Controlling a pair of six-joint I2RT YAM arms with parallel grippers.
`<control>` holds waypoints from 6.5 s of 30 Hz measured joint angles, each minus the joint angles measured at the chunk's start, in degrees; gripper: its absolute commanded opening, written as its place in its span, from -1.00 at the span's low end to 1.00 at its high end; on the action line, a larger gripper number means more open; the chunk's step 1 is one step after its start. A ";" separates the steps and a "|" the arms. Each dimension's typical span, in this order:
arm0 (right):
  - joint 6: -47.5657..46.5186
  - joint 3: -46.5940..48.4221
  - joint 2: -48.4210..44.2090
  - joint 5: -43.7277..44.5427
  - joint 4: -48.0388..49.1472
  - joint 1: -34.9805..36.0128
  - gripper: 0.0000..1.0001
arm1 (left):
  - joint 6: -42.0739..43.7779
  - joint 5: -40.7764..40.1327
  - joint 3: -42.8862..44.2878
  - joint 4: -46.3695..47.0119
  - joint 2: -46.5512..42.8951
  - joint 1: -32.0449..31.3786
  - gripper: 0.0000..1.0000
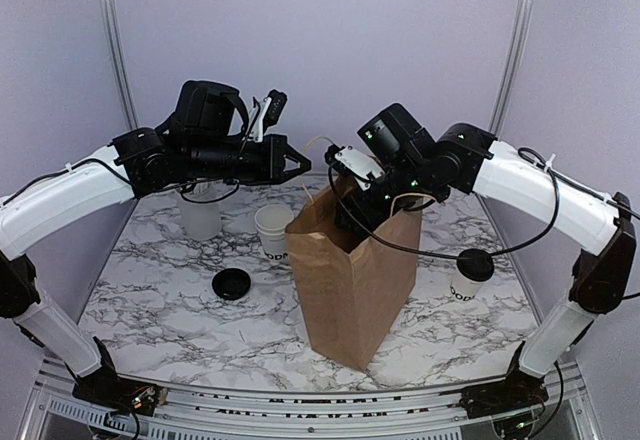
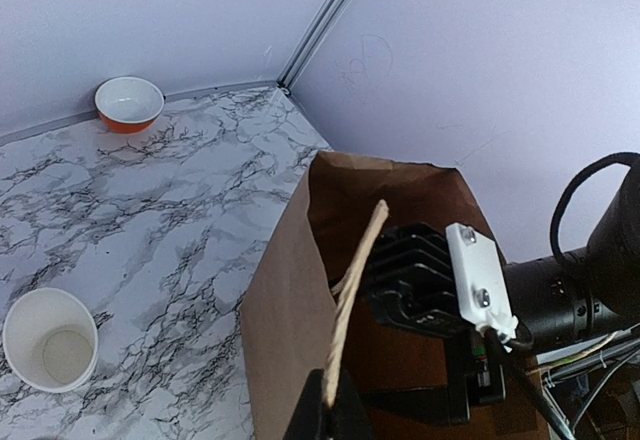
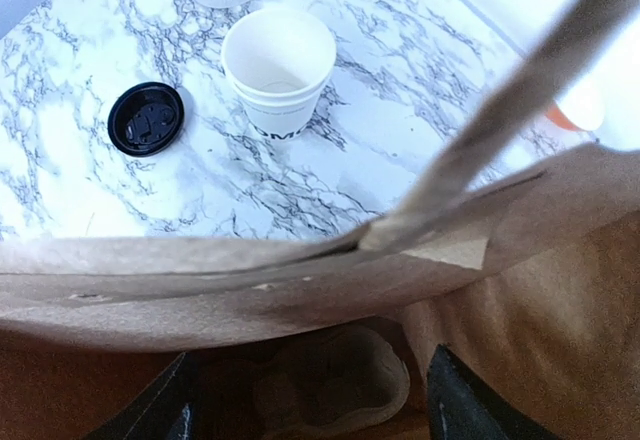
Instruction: Pack the takeout coffee
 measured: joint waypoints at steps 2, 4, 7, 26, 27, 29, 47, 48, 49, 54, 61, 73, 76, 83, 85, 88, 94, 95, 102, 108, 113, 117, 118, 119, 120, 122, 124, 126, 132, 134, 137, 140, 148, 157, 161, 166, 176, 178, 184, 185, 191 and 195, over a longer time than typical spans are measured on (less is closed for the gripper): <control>0.33 0.00 0.09 0.96 0.02 0.00 0.48 | 0.28 0.13 0.00 0.00 0.00 -0.20 -0.99; 0.55 0.00 0.09 2.21 0.07 0.00 0.49 | 0.52 0.42 0.00 0.00 0.00 -0.37 -0.99; 0.68 -0.07 0.09 3.98 0.17 0.02 0.50 | 0.68 0.70 0.00 0.00 0.00 -0.37 -0.99; 3.28 -0.11 -1.14 -6.38 0.96 -4.92 0.49 | 3.52 2.25 4.13 -0.87 1.09 -0.37 -0.99; 3.37 -0.11 -1.18 -6.99 0.94 -5.31 0.48 | 3.58 2.34 4.26 -0.87 1.22 -0.37 -0.99; 3.69 -0.11 -1.22 -7.74 0.83 -5.79 0.49 | 3.89 2.56 4.94 -1.11 1.88 -0.37 -0.99; 6.64 -0.90 -1.22 -13.18 0.48 -8.72 0.54 | 7.15 4.74 7.43 -3.87 3.43 -1.27 -0.99; 6.71 -0.90 -1.22 -13.42 0.66 -8.72 0.54 | 7.15 4.81 7.52 -3.89 3.54 -1.31 -0.99; 6.80 -0.90 -1.25 -13.55 0.87 -8.72 0.54 | 7.15 4.87 7.58 -3.89 3.65 -1.40 -0.99; 7.63 -0.74 -1.53 -13.73 2.67 -8.72 0.55 | 6.69 4.76 7.63 -3.89 4.28 -1.75 -1.00; 8.85 -0.20 -2.64 -13.99 5.92 -8.72 0.55 | 3.65 2.67 7.56 -3.82 4.46 -1.86 -1.00; 11.26 -0.02 -7.56 -10.80 12.00 -8.74 0.58 | -5.90 -2.45 0.66 -0.66 2.84 -2.19 -1.00; 12.07 -0.04 -9.09 -8.87 13.51 -8.74 0.58 | -8.13 -3.91 -1.11 0.37 1.64 -2.29 -1.00; 13.64 -0.37 -12.50 -2.16 15.21 -8.72 0.59 | -12.02 -7.54 -4.42 2.32 -2.67 -2.78 -1.00; 13.97 -0.74 -13.51 -0.50 15.32 -8.72 0.58 | -12.90 -8.57 -5.31 2.84 -3.82 -3.08 -1.00; 14.64 -1.25 -14.75 2.10 15.32 -8.72 0.59 | -14.05 -9.86 -6.45 3.41 -4.90 -3.61 -1.00; 16.37 -2.67 -16.57 7.67 14.19 -8.74 0.59 | -16.22 -12.83 -9.16 3.87 -6.25 -4.63 -1.00; 16.68 -2.95 -16.85 8.44 13.70 -8.79 0.59 | -16.48 -13.33 -9.53 3.89 -6.49 -4.87 -1.00; 19.43 -8.20 -20.57 13.05 9.07 -9.70 0.60 | -18.69 -17.59 -12.57 4.26 -10.08 -6.93 -1.00; 22.29 -14.19 -24.39 15.08 5.22 -10.49 0.61 | -19.71 -19.93 -13.73 4.66 -12.11 -8.98 -1.00; 24.83 -19.08 -26.38 16.09 2.49 -12.55 0.62 | -20.28 -20.98 -15.69 4.81 -13.75 -9.99 -0.98; 26.49 -25.14 -28.15 14.78 1.95 -17.03 0.62 | -20.22 -21.84 -17.70 4.76 -15.98 -10.88 -0.93; 26.93 -26.58 -28.48 14.40 1.86 -18.03 0.62 | -20.09 -21.88 -18.08 4.79 -16.61 -11.15 -0.93; 27.28 -27.74 -28.72 14.08 1.68 -18.80 0.62 | -20.00 -21.88 -18.38 4.79 -17.27 -11.32 -0.93; 27.63 -29.11 -28.89 13.73 1.46 -19.65 0.62 | -19.82 -21.88 -18.69 4.83 -17.92 -11.47 -0.93; 28.20 -30.77 -29.14 13.31 1.36 -20.50 0.62 | -19.26 -21.84 -19.41 4.81 -19.28 -11.63 -0.89; 28.85 -32.02 -29.42 13.14 1.09 -21.11 0.62 | -18.58 -21.73 -20.17 4.76 -20.65 -11.65 -0.79; 29.46 -32.89 -29.81 13.22 0.94 -21.44 0.62 | -17.53 -21.57 -20.61 4.74 -21.59 -11.67 -0.67; 30.75 -36.17 -30.73 13.09 1.01 -24.28 0.62 | -14.45 -21.00 -20.74 4.72 -22.36 -11.67 -0.44; 30.88 -37.51 -30.77 12.81 1.03 -26.23 0.62 | -13.38 -20.96 -20.74 4.68 -22.71 -11.67 -0.35; 31.15 -39.36 -31.15 12.46 1.05 -28.33 0.63 | -11.39 -20.92 -20.74 4.50 -23.41 -11.67 -0.18; 31.39 -40.54 -31.74 12.24 1.05 -29.09 0.70 | -9.53 -21.31 -20.72 4.04 -24.00 -11.67 -0.07; 31.54 -44.37 -32.39 11.34 1.60 -31.89 0.77 | -5.99 -21.73 -20.68 2.73 -24.33 -11.08 0.02; 29.09 -46.16 -31.95 7.52 4.55 -36.15 0.73 | -4.44 -20.46 -20.57 2.43 -24.35 -8.44 0.03; 28.15 -46.16 -29.75 6.64 5.51 -36.17 0.67 | -4.35 -19.69 -20.57 2.38 -24.35 -7.78 0.04; 27.21 -46.16 -28.63 6.45 5.75 -36.20 0.56 | -4.35 -19.23 -20.57 2.38 -24.35 -7.23 0.04; 26.53 -46.16 -27.56 6.43 6.47 -36.22 0.53 | -4.35 -17.51 -20.46 2.38 -24.33 -6.67 0.04; 26.29 -46.16 -27.26 6.45 6.84 -36.22 0.55 | -4.35 -17.16 -20.46 2.38 -24.33 -6.64 0.05; 25.81 -46.16 -26.18 6.62 7.32 -36.22 0.58 | -4.35 -16.72 -20.46 2.38 -24.33 -6.62 0.05; 25.75 -46.16 -26.10 6.67 7.50 -36.22 0.58 | -4.37 -16.70 -20.46 2.38 -24.33 -6.62 0.05; 25.66 -46.16 -25.90 6.93 7.72 -36.22 0.47 | -4.37 -16.33 -20.46 2.36 -24.20 -6.60 0.05; 25.40 -46.07 -25.77 7.06 7.69 -36.22 0.39 | -4.39 -15.98 -20.35 2.38 -24.13 -6.60 0.05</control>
